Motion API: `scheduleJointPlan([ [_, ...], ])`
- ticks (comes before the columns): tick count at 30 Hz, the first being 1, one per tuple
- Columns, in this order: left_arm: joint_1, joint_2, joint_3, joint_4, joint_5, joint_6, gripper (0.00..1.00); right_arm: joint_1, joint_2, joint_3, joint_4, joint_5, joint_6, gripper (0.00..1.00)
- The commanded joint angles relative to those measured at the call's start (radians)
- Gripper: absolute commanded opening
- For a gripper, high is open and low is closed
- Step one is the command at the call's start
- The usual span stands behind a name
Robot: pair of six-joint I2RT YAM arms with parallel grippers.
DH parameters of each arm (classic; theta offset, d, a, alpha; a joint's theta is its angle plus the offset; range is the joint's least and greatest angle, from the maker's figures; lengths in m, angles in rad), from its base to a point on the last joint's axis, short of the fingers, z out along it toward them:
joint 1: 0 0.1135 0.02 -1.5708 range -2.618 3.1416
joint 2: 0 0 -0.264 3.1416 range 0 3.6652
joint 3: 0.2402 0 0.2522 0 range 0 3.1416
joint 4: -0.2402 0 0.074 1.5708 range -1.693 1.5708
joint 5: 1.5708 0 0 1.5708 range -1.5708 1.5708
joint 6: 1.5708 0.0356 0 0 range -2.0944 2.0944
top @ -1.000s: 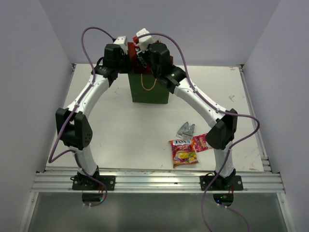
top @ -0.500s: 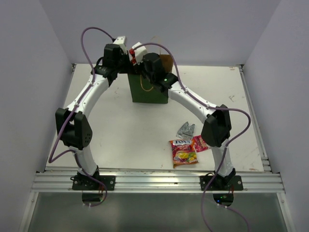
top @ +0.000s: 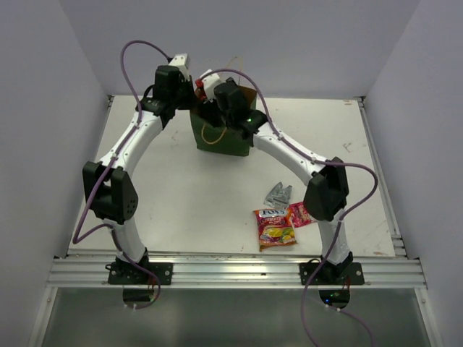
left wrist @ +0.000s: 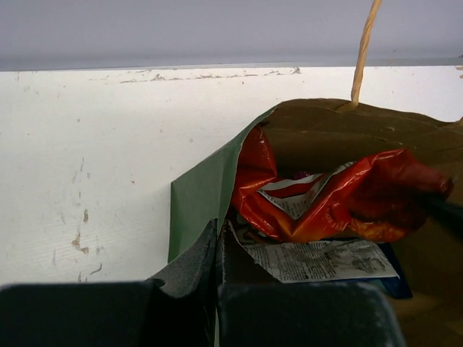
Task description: Place the snacks into the paper bag
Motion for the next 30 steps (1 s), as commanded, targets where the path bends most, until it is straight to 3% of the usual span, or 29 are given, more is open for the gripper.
scheduleJointPlan([
  [1,0.013,-0.023,0.056,0.071,0.017,-0.020,0.00,-0.002,-0.231,0.127,-0.058,0.100,-0.055,0.90],
  [3,0.013,-0.018,0.060,0.069,0.017,-0.023,0.00,0.003,-0.299,0.125,-0.083,0.127,-0.063,0.98],
  [7,0.013,-0.012,0.068,0.063,0.017,-0.032,0.00,0.004,-0.515,-0.056,-0.129,0.203,-0.032,0.99],
  [12,0.013,-0.009,0.067,0.060,0.022,-0.046,0.00,0.001,-0.661,-0.488,-0.207,0.209,0.164,0.99],
  [16,0.011,-0.015,0.054,0.060,0.020,-0.052,0.00,-0.004,-0.725,-0.847,-0.143,0.009,0.407,0.97],
  [20,0.011,-0.024,0.044,0.058,0.022,-0.052,0.00,-0.004,-0.649,-0.969,-0.071,-0.075,0.514,0.94],
  [30,0.011,-0.053,0.007,0.060,0.022,-0.043,0.00,-0.091,-0.491,-1.006,-0.056,-0.128,0.574,0.94],
])
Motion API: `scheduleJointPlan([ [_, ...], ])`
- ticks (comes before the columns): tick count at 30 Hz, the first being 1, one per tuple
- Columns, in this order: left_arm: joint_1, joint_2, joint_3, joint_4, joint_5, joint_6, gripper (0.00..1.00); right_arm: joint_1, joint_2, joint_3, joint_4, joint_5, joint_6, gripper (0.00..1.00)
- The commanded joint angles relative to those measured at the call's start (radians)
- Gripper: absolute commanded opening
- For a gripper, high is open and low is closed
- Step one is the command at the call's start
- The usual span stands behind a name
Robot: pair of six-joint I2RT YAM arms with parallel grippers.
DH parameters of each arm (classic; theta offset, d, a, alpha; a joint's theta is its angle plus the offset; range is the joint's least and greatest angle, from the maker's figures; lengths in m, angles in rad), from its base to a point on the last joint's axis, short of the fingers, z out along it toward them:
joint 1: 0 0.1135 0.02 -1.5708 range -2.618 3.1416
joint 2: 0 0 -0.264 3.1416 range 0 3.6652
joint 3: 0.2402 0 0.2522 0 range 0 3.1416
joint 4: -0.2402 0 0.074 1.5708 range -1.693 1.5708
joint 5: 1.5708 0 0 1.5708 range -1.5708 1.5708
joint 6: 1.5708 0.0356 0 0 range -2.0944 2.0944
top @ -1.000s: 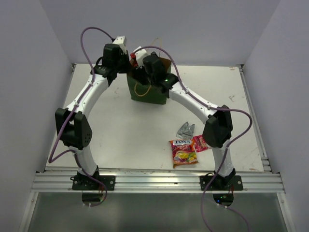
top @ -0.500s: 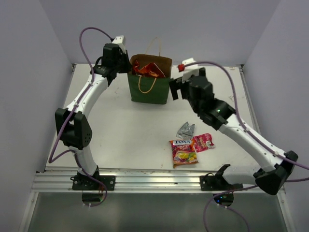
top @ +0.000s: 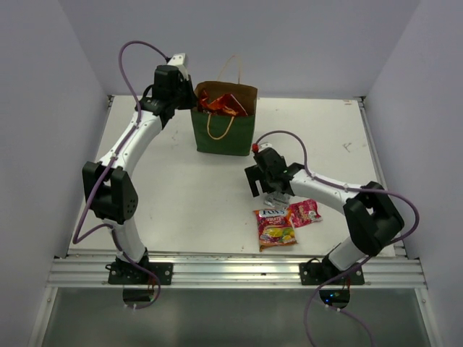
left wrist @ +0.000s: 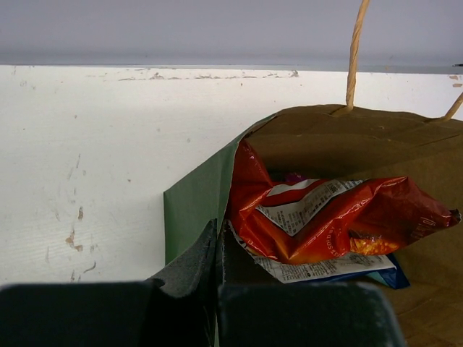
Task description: Place the snacks into the paper bag
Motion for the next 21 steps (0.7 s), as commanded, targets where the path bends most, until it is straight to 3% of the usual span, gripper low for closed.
scheduleJointPlan([
  [1,0.006,-0.055,0.002,0.062,0.020,-0.010,0.00,-0.055,0.024,-0.010,0.054,-0.033,0.073,0.94],
  [19,0.006,-0.045,0.000,0.065,0.020,-0.011,0.00,-0.068,-0.079,-0.092,-0.136,0.050,0.155,0.94],
  [21,0.006,-0.038,0.002,0.068,0.024,-0.016,0.00,-0.068,-0.062,-0.106,-0.161,0.028,0.166,0.90],
])
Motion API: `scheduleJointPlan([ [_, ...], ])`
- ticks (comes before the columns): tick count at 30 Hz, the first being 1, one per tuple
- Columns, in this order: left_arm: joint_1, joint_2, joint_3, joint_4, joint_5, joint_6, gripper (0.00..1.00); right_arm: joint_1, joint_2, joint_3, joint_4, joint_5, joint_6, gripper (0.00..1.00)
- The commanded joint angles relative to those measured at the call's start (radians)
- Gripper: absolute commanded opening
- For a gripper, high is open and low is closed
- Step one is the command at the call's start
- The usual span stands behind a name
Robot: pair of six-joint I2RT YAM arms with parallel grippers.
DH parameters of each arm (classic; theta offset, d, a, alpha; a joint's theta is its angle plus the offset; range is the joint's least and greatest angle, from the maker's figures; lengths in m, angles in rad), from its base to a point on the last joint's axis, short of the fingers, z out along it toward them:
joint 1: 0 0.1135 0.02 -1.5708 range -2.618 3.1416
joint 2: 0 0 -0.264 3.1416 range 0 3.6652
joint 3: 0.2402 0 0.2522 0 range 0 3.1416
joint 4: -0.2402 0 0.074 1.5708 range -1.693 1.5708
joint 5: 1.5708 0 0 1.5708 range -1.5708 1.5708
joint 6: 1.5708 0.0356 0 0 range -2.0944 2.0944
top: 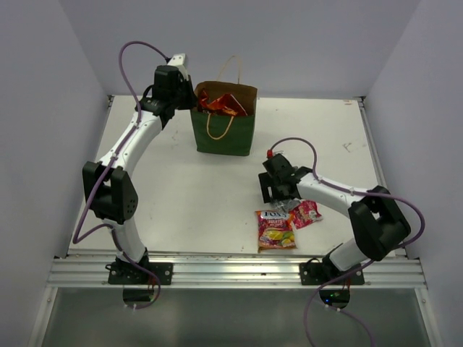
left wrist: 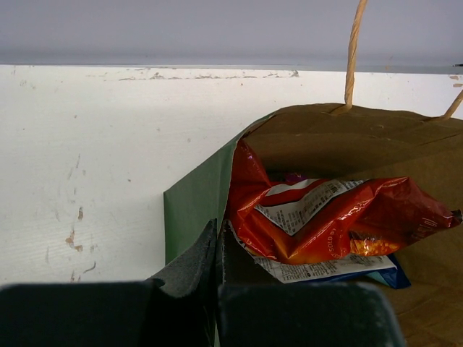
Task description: Place the snacks into the paper bag
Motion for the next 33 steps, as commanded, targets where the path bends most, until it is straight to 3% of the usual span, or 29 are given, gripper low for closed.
scheduleJointPlan([
  [1,0.006,-0.035,0.008,0.065,0.025,-0.017,0.00,0.002,-0.012,-0.030,-0.074,0.003,0.058,0.87],
  [5,0.006,-0.026,0.019,0.067,0.030,-0.020,0.00,0.002,0.027,-0.043,-0.080,-0.048,0.072,0.48],
  [7,0.006,-0.022,0.025,0.065,0.030,-0.022,0.00,0.002,0.042,-0.034,-0.085,-0.066,0.067,0.39],
  [9,0.006,-0.017,0.026,0.065,0.030,-0.020,0.00,0.002,0.053,-0.021,-0.088,-0.064,0.060,0.01],
  [14,0.008,-0.012,0.038,0.061,0.025,-0.016,0.00,0.005,0.010,0.156,-0.197,0.015,0.008,0.00],
  [17,0.008,-0.009,0.039,0.061,0.028,-0.012,0.00,0.005,0.010,0.435,-0.248,0.114,-0.049,0.00],
  [19,0.008,-0.011,0.039,0.061,0.028,-0.012,0.00,0.005,0.054,0.759,-0.277,0.168,-0.098,0.00],
  [20,0.008,-0.011,0.039,0.059,0.028,-0.012,0.00,0.005,0.073,0.761,-0.271,0.188,-0.115,0.00],
  [21,0.008,-0.012,0.037,0.059,0.027,-0.014,0.00,0.005,0.094,0.907,-0.257,0.193,-0.130,0.00],
  [27,0.008,-0.014,0.043,0.061,0.028,-0.012,0.00,0.003,0.334,1.295,-0.111,0.052,-0.249,0.00],
  [33,0.008,-0.023,0.043,0.061,0.025,-0.009,0.00,0.003,0.563,1.508,-0.080,-0.073,-0.224,0.00],
])
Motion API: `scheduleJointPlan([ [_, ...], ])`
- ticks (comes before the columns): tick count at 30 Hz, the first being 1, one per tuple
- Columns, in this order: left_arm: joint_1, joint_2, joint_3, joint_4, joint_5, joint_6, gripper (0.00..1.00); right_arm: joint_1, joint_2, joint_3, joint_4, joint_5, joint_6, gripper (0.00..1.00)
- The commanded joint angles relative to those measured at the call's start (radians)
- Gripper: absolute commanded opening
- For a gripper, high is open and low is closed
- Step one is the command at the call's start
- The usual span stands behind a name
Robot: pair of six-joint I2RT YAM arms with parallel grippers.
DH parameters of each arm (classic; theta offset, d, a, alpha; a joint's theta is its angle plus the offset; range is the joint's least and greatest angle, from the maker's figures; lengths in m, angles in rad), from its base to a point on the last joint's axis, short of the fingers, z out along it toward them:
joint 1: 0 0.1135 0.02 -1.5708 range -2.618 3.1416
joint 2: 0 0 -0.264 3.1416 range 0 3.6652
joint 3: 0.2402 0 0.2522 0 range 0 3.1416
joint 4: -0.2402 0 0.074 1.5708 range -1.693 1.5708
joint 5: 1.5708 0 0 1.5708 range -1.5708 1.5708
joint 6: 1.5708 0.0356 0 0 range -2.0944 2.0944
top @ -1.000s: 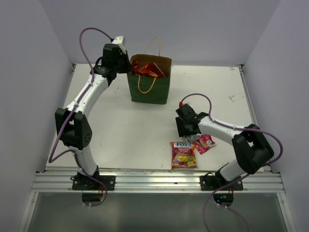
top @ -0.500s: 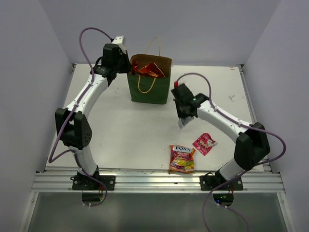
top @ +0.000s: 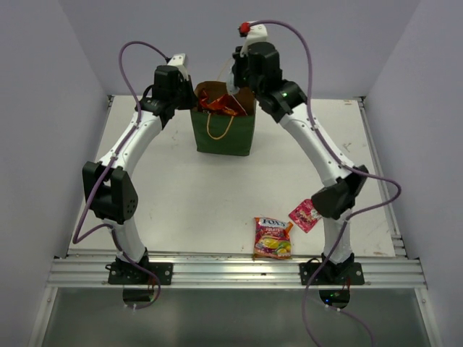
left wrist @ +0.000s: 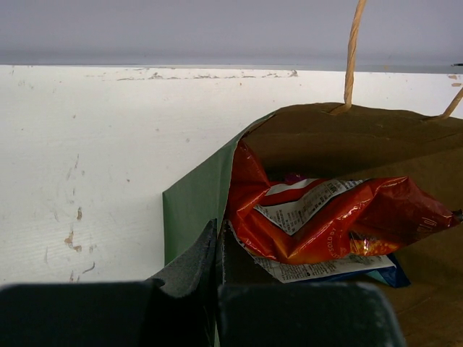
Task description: Place the snacks into the paper bag
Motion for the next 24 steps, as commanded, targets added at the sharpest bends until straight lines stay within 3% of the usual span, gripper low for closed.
scheduleJointPlan([
  [1,0.008,-0.025,0.041,0.059,0.020,-0.008,0.00,0.003,0.145,0.050,-0.029,-0.095,-0.014,0.00],
  [6,0.009,-0.031,0.039,0.059,0.014,0.001,0.00,0.003,0.143,0.012,-0.035,-0.071,-0.011,0.08],
  [8,0.009,-0.026,0.041,0.061,0.020,-0.003,0.00,0.003,0.132,-0.006,-0.035,-0.051,-0.020,0.19],
  [11,0.009,-0.019,0.044,0.068,0.035,-0.012,0.00,0.001,0.142,-0.028,-0.067,-0.049,-0.043,0.25],
  [12,0.009,-0.017,0.045,0.070,0.038,-0.014,0.00,0.003,0.143,-0.025,-0.079,-0.049,-0.045,0.31],
  [13,0.009,-0.015,0.047,0.068,0.038,-0.015,0.00,0.003,0.138,-0.025,-0.090,-0.046,-0.042,0.60],
  [15,0.009,-0.014,0.047,0.070,0.040,-0.016,0.00,0.003,0.098,-0.037,-0.088,-0.049,-0.037,0.79],
  [16,0.009,-0.014,0.047,0.070,0.040,-0.019,0.00,0.003,0.078,-0.040,-0.085,-0.057,-0.040,0.84],
  [21,0.009,-0.009,0.047,0.073,0.051,-0.022,0.00,0.006,-0.105,-0.112,-0.101,-0.046,-0.057,0.88],
  [24,0.009,-0.009,0.045,0.073,0.049,-0.022,0.00,0.021,-0.225,-0.294,-0.139,-0.026,-0.055,0.89],
])
